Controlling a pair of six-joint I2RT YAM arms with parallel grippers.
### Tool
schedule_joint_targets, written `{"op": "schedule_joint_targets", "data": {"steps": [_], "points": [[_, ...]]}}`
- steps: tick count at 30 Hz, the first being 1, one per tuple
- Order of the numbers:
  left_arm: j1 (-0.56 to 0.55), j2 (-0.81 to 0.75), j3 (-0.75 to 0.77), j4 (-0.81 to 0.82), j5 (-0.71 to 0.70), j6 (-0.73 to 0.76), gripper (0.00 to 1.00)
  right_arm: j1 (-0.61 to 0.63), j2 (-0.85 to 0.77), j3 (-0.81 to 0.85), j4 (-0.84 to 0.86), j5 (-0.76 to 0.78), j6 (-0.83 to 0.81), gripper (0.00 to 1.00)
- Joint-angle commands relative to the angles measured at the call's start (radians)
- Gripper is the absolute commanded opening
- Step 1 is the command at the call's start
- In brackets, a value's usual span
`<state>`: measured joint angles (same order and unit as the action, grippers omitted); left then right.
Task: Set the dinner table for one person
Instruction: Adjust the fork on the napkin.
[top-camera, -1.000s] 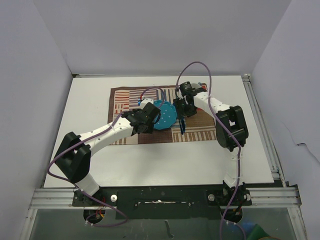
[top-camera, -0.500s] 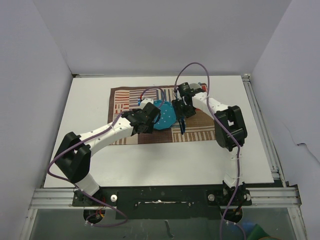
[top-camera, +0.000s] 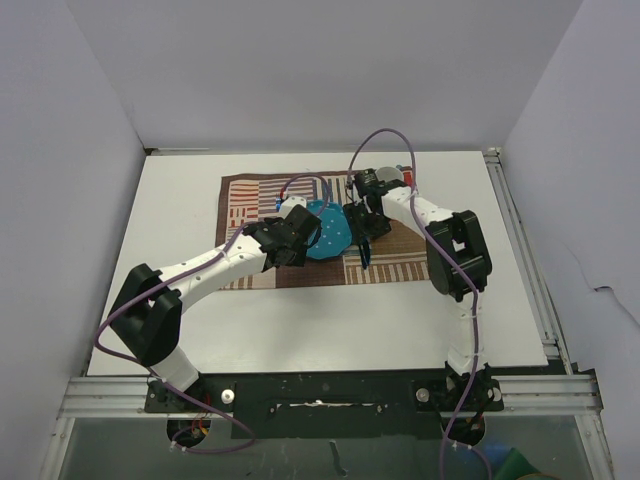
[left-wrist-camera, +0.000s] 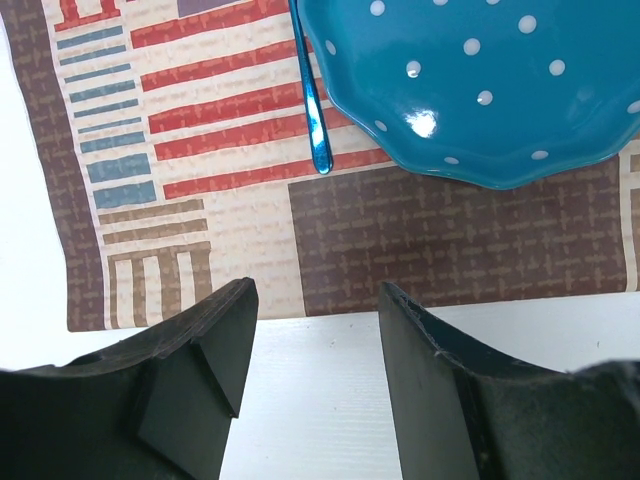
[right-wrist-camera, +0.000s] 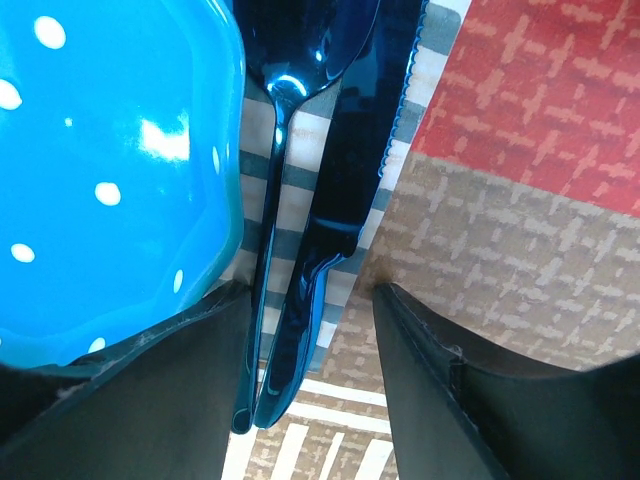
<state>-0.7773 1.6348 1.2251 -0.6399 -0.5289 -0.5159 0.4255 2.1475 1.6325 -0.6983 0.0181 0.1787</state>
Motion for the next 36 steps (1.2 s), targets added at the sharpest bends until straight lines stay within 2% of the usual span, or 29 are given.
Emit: {"op": "schedule_joint_targets", "data": {"steps": [1,12,19,24,29,36], "points": [[-0.002,-0.006,0.01,0.034,-0.032,-0.005,0.53,0.011,-0.049,0.04,0.027,0.023,-0.019,0.53],[-0.003,-0.041,-0.067,0.16,-0.066,0.0,0.53,0.035,-0.345,-0.152,0.17,0.128,0.003,0.52],[0.002,-0.101,-0.172,0.286,-0.168,0.006,0.53,0.063,-0.573,-0.395,0.38,0.141,0.031,0.52],[0.006,-0.124,-0.207,0.347,-0.163,0.004,0.53,0.071,-0.708,-0.537,0.501,0.12,0.045,0.5],[0.004,-0.116,-0.223,0.388,-0.149,-0.001,0.53,0.07,-0.723,-0.602,0.52,0.062,0.061,0.47],[0.021,-0.103,-0.251,0.54,-0.086,0.028,0.53,0.073,-0.622,-0.551,0.463,0.002,0.069,0.45]]}}
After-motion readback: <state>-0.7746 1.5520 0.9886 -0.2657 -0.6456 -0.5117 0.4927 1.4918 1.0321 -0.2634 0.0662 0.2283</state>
